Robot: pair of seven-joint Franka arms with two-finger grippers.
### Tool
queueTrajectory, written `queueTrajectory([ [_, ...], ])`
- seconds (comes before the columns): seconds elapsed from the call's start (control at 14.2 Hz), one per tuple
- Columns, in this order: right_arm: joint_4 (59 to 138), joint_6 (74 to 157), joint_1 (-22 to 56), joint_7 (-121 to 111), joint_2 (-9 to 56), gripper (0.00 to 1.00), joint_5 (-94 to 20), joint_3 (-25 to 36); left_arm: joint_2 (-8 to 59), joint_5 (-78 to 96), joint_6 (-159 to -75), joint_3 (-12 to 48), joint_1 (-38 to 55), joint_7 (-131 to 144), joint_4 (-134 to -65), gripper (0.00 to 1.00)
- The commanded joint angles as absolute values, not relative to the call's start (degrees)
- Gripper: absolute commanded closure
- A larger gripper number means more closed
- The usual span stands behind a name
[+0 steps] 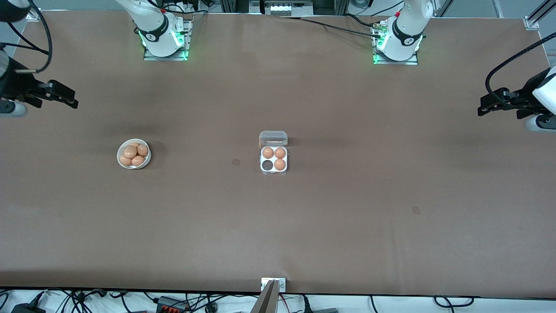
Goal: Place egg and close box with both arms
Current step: 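Move the right gripper over the white bowl of eggs, then lower the right gripper into the bowl and grasp one egg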
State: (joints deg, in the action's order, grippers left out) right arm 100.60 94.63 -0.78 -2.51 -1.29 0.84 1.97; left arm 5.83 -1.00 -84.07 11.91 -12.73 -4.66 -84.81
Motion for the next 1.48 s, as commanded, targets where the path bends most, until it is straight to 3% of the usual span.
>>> queueTrajectory([
  [0.0, 99.15, 95.88, -0.79, -3.07, 4.28, 0.00, 0.88, 1.85, 6.42, -0.09, -83.58, 11.78, -12.83, -5.63, -83.23, 0.00],
  [0.42, 89.93, 96.50, 0.70, -3.60, 19.83, 0.00, 0.79, 1.85, 6.42, -0.09, -83.58, 11.78, -12.74, -5.62, -83.23, 0.00],
  [0.56, 90.09, 97.81, 0.44, -3.52, 23.44, 0.00, 0.53, 1.85, 6.33, -0.09, -83.58, 11.78, -12.74, -5.62, -83.23, 0.00],
  [1.41, 91.14, 100.28, -1.93, -2.99, 34.71, 0.00, -3.52, 2.29, 6.42, 0.00, -83.58, 11.78, -12.74, -5.63, -83.15, 0.00],
])
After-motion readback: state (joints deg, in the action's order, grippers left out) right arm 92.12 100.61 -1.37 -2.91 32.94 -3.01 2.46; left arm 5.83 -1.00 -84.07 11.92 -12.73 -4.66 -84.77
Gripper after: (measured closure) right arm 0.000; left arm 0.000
